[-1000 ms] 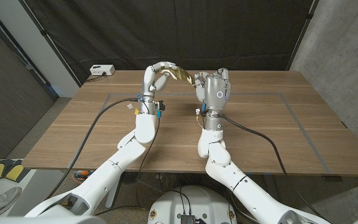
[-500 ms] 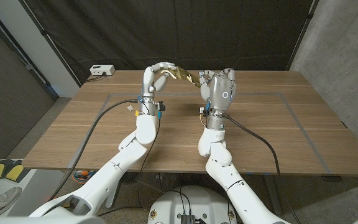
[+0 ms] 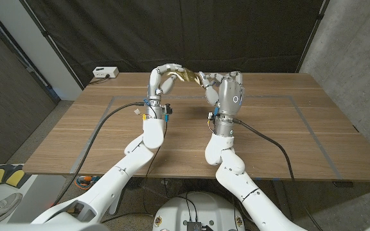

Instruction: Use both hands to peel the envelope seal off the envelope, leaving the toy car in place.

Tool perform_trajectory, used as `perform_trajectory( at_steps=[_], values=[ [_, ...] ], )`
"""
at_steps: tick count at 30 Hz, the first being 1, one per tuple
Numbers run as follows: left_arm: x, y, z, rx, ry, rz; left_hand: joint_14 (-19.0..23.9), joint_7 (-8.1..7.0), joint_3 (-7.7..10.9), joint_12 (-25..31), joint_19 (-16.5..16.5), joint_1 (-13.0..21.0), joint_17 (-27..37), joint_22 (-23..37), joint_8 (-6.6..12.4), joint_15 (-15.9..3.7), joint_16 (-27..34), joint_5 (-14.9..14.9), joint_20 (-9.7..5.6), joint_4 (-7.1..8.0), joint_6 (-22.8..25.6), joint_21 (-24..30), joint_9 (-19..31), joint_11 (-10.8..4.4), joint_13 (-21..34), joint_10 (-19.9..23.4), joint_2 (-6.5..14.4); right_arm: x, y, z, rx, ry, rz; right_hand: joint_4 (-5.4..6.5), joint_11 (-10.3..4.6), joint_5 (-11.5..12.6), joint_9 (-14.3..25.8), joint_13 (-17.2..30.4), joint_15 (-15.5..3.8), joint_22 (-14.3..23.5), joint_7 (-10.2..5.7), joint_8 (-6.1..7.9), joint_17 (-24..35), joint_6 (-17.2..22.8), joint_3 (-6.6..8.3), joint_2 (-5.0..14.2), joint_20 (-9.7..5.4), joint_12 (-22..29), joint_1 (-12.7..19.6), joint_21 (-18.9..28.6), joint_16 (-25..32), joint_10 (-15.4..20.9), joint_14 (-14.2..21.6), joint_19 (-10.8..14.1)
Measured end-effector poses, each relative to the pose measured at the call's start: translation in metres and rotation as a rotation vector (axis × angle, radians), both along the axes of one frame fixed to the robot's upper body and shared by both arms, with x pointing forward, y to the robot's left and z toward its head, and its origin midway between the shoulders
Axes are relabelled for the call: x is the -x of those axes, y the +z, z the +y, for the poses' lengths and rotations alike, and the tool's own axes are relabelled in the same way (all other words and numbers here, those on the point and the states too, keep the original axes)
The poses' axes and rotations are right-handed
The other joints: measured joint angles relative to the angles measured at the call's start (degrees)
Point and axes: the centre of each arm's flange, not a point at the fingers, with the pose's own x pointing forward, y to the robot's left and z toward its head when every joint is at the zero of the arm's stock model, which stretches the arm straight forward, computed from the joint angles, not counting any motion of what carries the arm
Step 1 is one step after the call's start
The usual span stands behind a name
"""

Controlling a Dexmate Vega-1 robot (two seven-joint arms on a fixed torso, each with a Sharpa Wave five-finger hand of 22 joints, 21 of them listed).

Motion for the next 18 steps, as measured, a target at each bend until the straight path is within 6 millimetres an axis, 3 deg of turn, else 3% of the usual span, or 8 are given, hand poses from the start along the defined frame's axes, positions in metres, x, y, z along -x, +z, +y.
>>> perform_trajectory(
  at_steps=[4,11,18],
  values=[
    [0.0004,-0.0004,-0.0008,-0.002,0.003,-0.003,0.00,-0.23,-0.22,-0.45,-0.16,0.00,0.00,0.00,-0.22,0.00,0.00,0.00,-0.15,0.22,0.23,-0.33,0.00,0.00,0.04,0.00,0.00,-0.0002,0.0002,0.0015,0.013,-0.002,0.030,-0.31,-0.03,0.41,0.26,0.00,0.19,-0.08,-0.13,-0.62,-0.29,-0.86,-0.31,-0.70,0.22,-0.40,-0.32,0.01,-0.23,-0.66,-0.80,-0.22],
    [0.0029,0.0004,-0.0017,-0.003,0.008,-0.013,0.00,-0.32,-0.56,-1.03,-0.16,0.00,0.15,0.00,-0.37,0.00,0.00,0.00,-0.15,0.08,0.76,-0.47,-0.07,-0.18,0.25,0.84,0.00,0.0019,0.0021,0.0070,0.052,-0.005,0.069,0.24,0.07,0.92,0.25,0.00,0.48,-0.41,0.03,-1.05,-0.49,-1.64,-0.86,-1.91,0.31,-0.91,-1.27,0.22,-0.72,-1.37,-1.30,-0.30],
    [0.0058,-0.0006,-0.0024,-0.005,0.009,-0.020,0.00,-0.32,-0.95,-2.01,-0.16,0.01,0.16,0.01,-0.87,0.00,0.00,-0.01,-0.15,-0.01,0.94,-0.47,-0.26,-0.20,0.41,1.64,-0.01,0.0026,0.0026,0.0097,0.075,-0.027,0.102,0.16,0.37,1.71,0.51,0.00,0.48,-0.61,-0.09,-1.70,-0.55,-2.14,-1.41,-2.11,0.61,-1.07,-1.48,0.22,-0.95,-1.68,-1.30,-0.60]
  ],
)
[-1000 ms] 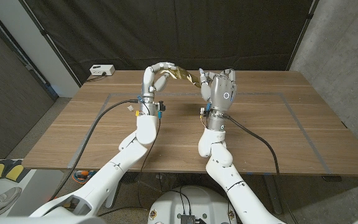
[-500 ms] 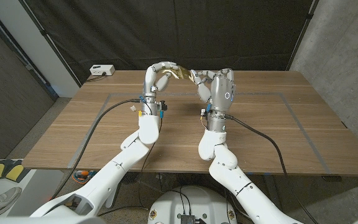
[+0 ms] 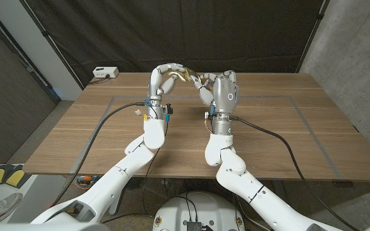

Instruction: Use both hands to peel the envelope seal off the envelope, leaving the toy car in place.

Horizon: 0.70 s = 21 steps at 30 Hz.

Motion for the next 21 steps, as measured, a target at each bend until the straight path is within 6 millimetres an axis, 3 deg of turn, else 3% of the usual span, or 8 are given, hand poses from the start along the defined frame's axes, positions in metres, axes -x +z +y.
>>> perform_trajectory(
  at_steps=[9,18,21],
  values=[
    [0.0039,-0.0016,-0.0004,-0.003,-0.003,-0.007,0.00,0.11,-0.47,-0.95,0.31,0.00,0.19,0.00,0.00,0.00,0.00,0.00,-0.31,0.44,0.70,-0.15,0.00,-0.02,0.06,1.04,0.00,-0.0002,-0.0009,0.0030,0.016,-0.043,0.015,-0.06,-0.22,0.54,0.01,0.00,0.00,-0.27,-0.31,-0.02,-0.04,-0.30,-0.06,-0.03,0.02,-0.41,0.03,0.45,0.00,-0.22,0.00,0.03],
    [0.0082,-0.0022,0.0003,-0.004,-0.008,-0.019,0.53,0.02,-0.95,-2.65,0.62,-0.17,0.10,0.00,0.00,0.11,0.26,-0.01,-0.61,0.80,2.06,-0.62,0.00,-0.30,-0.41,2.57,0.17,0.0005,-0.0006,0.0028,0.002,-0.080,0.008,-1.15,-0.87,1.50,0.54,0.53,-0.02,-0.53,-0.72,-0.64,0.05,-1.48,0.17,-1.34,-0.09,-0.41,1.37,0.88,0.55,-0.56,0.43,0.97],
    [0.0096,-0.0018,0.0006,-0.003,-0.006,-0.025,0.53,-0.19,-0.95,-3.33,0.62,-0.37,0.10,0.00,-0.45,0.11,0.47,-0.01,-0.61,0.80,2.44,-0.80,0.00,-0.31,-0.44,3.17,0.36,0.0002,-0.0014,0.0020,0.001,-0.085,0.009,-1.60,-1.26,2.10,0.80,1.09,-0.31,-0.80,-0.56,-0.12,0.16,0.39,0.01,-1.02,0.11,-0.07,1.70,0.88,0.73,0.89,0.72,1.16]
  ],
)
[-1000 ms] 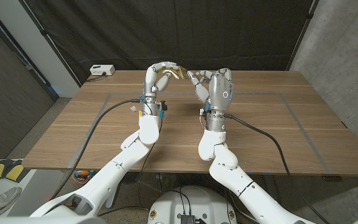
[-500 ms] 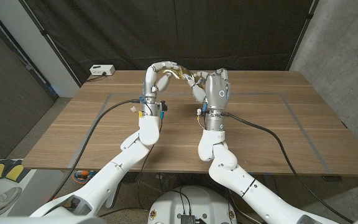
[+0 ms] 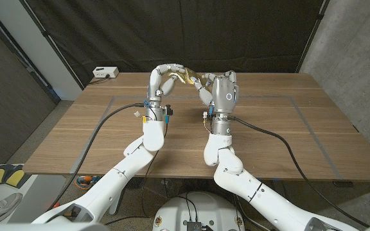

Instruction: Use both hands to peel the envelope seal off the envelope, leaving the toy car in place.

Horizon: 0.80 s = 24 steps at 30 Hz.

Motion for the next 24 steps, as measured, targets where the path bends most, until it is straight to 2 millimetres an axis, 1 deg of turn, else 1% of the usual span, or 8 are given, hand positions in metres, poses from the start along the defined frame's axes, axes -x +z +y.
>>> perform_trajectory(
  at_steps=[6,9,12,14,17,20,22,24],
  values=[
    [0.0015,0.0012,0.0004,0.004,0.002,-0.009,0.52,0.30,0.00,-0.62,0.00,-0.18,0.00,0.00,0.00,-0.11,0.00,-0.01,0.00,-0.01,0.30,-0.22,0.00,-0.31,-0.03,0.31,0.18,0.0003,-0.0001,-0.0018,0.005,0.006,-0.002,0.00,0.12,0.26,0.53,1.21,-0.40,0.00,0.05,1.96,0.05,5.14,0.00,0.55,-0.53,1.91,0.19,0.45,1.28,3.77,1.64,0.52],
    [0.0021,0.0016,0.0007,0.007,0.003,-0.014,0.52,0.30,-0.01,-1.06,0.00,-0.18,0.00,0.00,-0.30,-0.11,0.00,-0.01,0.00,-0.01,0.30,-0.44,0.00,-0.30,0.04,0.31,0.18,0.0009,0.0002,-0.0019,0.016,0.016,-0.007,0.00,0.16,0.46,0.50,1.27,-0.51,0.00,-0.02,2.10,0.25,6.43,0.00,1.44,-0.62,2.09,0.67,0.90,1.73,4.60,1.75,0.62],
    [0.0025,0.0019,0.0006,0.008,0.005,-0.018,0.52,0.07,-0.01,-1.10,0.00,-0.18,0.00,0.00,-0.44,-0.11,0.00,-0.01,0.00,-0.01,0.53,-0.44,0.00,-0.30,0.26,0.32,0.18,0.0010,0.0005,-0.0018,0.028,0.024,-0.009,-0.27,0.22,0.49,0.23,0.89,-0.73,0.00,-0.16,2.10,0.11,7.14,0.92,2.61,-0.64,2.09,1.35,1.00,1.73,5.28,1.97,0.59],
    [0.0028,0.0022,0.0009,0.011,0.006,-0.019,0.52,0.45,-0.01,-1.13,0.00,-0.18,0.00,0.00,-0.45,-0.11,0.00,-0.01,0.01,-0.01,0.92,-0.44,0.00,-0.61,0.28,0.63,0.18,0.0006,0.0006,-0.0017,0.042,0.030,-0.008,-1.21,0.22,0.49,-0.24,0.74,-0.73,0.00,-0.35,2.06,0.10,7.34,1.87,4.10,-1.08,2.09,2.85,1.59,1.76,5.27,1.97,0.21],
    [0.0030,0.0025,0.0012,0.012,0.005,-0.021,0.70,0.29,-0.24,-1.50,0.00,-0.18,0.00,0.00,-0.45,-0.26,0.00,-0.01,0.01,0.21,1.99,-0.44,0.00,-0.63,0.44,1.70,0.18,-0.0001,0.0013,-0.0012,0.059,0.038,-0.006,-3.28,-0.43,0.40,-1.06,0.20,-0.73,0.00,-0.69,0.92,-0.34,7.59,3.94,5.37,-1.76,1.13,6.79,2.46,1.77,4.83,1.96,0.08],
    [0.0031,0.0025,0.0014,0.013,0.002,-0.024,1.03,0.18,-0.53,-1.98,0.53,-0.18,-0.16,0.00,-0.45,-0.41,0.00,-0.01,0.08,0.06,2.46,-0.44,0.00,-0.81,0.49,2.07,0.17,-0.0008,0.0020,-0.0003,0.074,0.046,-0.004,-4.87,-0.81,-0.01,-1.47,0.06,-0.73,0.01,-1.31,0.13,-0.43,6.96,5.49,5.63,-1.76,0.69,9.78,2.90,1.77,4.45,1.96,0.08],
    [0.0031,0.0027,0.0016,0.013,0.001,-0.025,1.14,0.18,-0.63,-2.16,0.53,-0.36,-0.27,0.00,-0.45,-0.31,-0.01,-0.01,0.08,0.15,2.46,-0.44,0.00,-0.81,0.56,2.07,-0.01,-0.0011,0.0024,0.0003,0.079,0.050,-0.005,-6.05,-0.81,-0.46,-1.50,0.06,-0.73,0.01,-1.39,0.13,-0.43,6.88,6.15,5.67,-1.76,0.54,11.54,3.36,1.32,4.45,1.96,0.08],
    [0.0031,0.0030,0.0021,0.014,-0.001,-0.027,1.19,0.07,-0.69,-2.49,0.53,-0.41,-0.27,0.00,-0.45,-0.36,0.15,-0.23,0.08,0.21,2.99,-0.77,0.00,-0.92,0.58,2.58,-0.06,-0.0023,0.0025,0.0006,0.087,0.051,-0.005,-6.71,-1.11,-0.74,-1.45,0.22,-0.73,0.01,-1.28,0.10,-0.43,6.78,6.70,5.64,-1.95,0.54,12.73,3.61,1.15,4.76,1.96,-0.12]
  ],
)
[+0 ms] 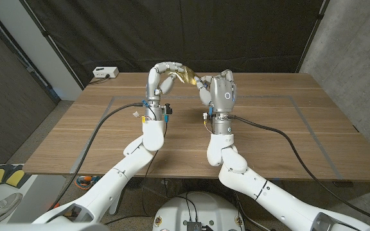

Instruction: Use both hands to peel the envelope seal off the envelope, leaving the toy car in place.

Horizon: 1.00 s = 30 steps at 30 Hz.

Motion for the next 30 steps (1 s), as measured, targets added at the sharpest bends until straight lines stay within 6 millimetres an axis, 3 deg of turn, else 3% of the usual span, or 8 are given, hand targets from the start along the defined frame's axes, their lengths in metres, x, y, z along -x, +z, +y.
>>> perform_trajectory(
  at_steps=[9,15,30],
  values=[
    [-0.001,0.000,0.002,0.004,-0.003,-0.001,0.25,-0.18,0.00,-1.19,-0.01,-0.14,-0.24,0.13,-0.44,-0.25,0.06,0.00,0.01,0.00,0.38,-0.11,0.00,-0.20,0.29,0.40,-0.15,-0.003,0.000,0.001,0.013,-0.005,-0.038,-0.15,-0.38,-1.50,1.09,2.26,-0.12,0.00,0.96,0.11,2.06,1.37,1.45,0.15,0.00,1.12,1.95,1.05,0.59,0.84,0.94,0.00],
    [-0.002,0.001,0.003,0.006,-0.005,-0.002,0.25,-0.18,0.00,-1.97,0.09,-0.14,-0.53,0.22,-1.26,-0.26,-0.18,0.00,-0.09,0.00,0.38,-0.11,-0.10,0.10,0.31,0.73,-0.14,-0.006,0.001,0.002,-0.012,-0.025,-0.061,0.17,-0.28,-1.96,1.70,3.39,-0.29,0.00,1.06,0.50,3.44,1.46,1.79,0.29,0.22,1.55,2.10,1.51,1.35,0.92,1.11,-0.21],
    [-0.003,0.001,0.007,0.018,-0.008,-0.006,1.20,0.04,-0.06,-2.45,0.19,-0.23,-0.84,0.22,-1.12,-0.55,-1.06,0.00,-0.18,-0.07,0.16,-0.11,0.96,0.43,0.75,0.59,-0.05,-0.023,0.004,-0.008,-0.106,-0.103,-0.063,0.24,-0.16,-2.63,2.71,4.79,-0.29,-0.28,1.59,0.74,5.92,1.34,2.97,-0.18,0.22,1.96,2.72,1.96,1.78,1.02,1.11,-0.21]
  ],
)
